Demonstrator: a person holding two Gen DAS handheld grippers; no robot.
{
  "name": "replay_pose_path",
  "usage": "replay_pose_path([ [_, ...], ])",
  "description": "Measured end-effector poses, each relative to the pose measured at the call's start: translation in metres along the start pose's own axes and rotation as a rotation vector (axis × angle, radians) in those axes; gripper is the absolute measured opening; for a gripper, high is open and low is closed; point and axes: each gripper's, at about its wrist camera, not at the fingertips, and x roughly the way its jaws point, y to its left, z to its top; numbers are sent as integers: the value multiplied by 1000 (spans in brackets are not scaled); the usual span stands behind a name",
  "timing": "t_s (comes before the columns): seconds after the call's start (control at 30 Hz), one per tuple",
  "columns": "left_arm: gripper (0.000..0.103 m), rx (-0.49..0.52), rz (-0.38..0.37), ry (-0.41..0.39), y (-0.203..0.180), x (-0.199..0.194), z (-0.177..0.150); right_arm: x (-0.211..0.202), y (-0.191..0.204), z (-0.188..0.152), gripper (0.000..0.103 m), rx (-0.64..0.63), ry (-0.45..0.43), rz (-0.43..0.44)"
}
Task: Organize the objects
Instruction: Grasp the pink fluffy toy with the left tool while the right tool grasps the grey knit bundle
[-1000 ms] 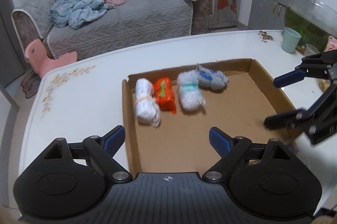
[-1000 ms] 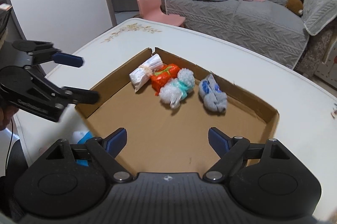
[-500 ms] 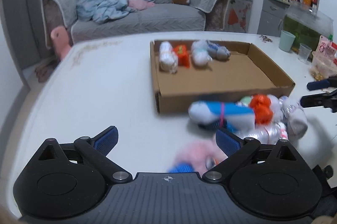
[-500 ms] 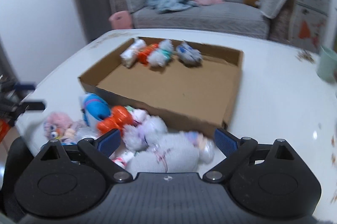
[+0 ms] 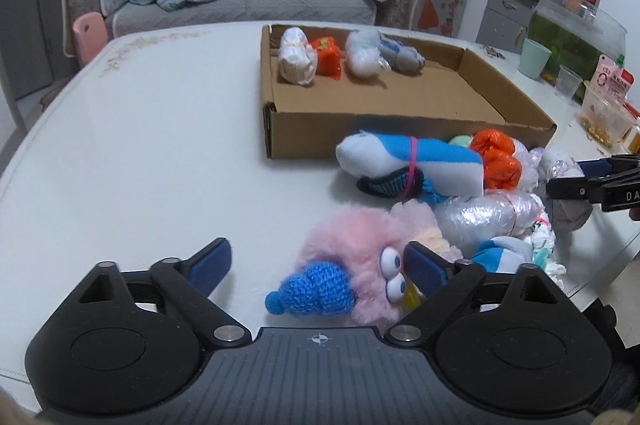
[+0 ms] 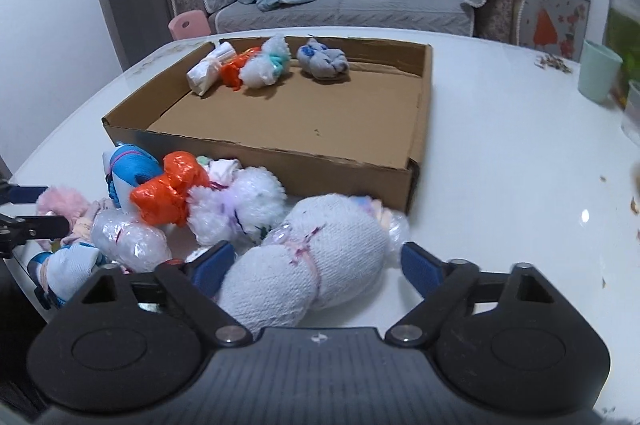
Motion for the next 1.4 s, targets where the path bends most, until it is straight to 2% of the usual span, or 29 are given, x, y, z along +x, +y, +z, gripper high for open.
replay_pose_path([
  [0.03, 87, 2, -11, 9, 0, 2, -1, 1, -1, -2, 78, 3, 3, 2],
  [0.2, 83, 8, -41, 19, -1, 6, -3, 0, -5, -7, 74, 19, 0, 12],
  [0.47, 46, 3, -115, 13, -4, 4, -1, -3, -10, -8, 60, 38, -11, 32],
  [0.6, 45, 7, -116, 15, -5, 1, 1, -9, -13, -9, 54, 54, -27, 41],
  [0.77, 45, -34, -90, 5, 6, -7, 3, -25, -18, -8, 54, 56, -46, 52],
  [0.93, 45, -43, -65, -10, 14, -16, 7, -44, -25, -3, 54, 40, -104, 68],
  [1.17, 45, -31, -41, -78, 24, -39, 35, -69, -30, 34, 54, -34, -213, 45],
  [1.4, 45, 23, -46, -147, 16, -51, 87, -68, -32, 79, 54, -174, -284, 28],
])
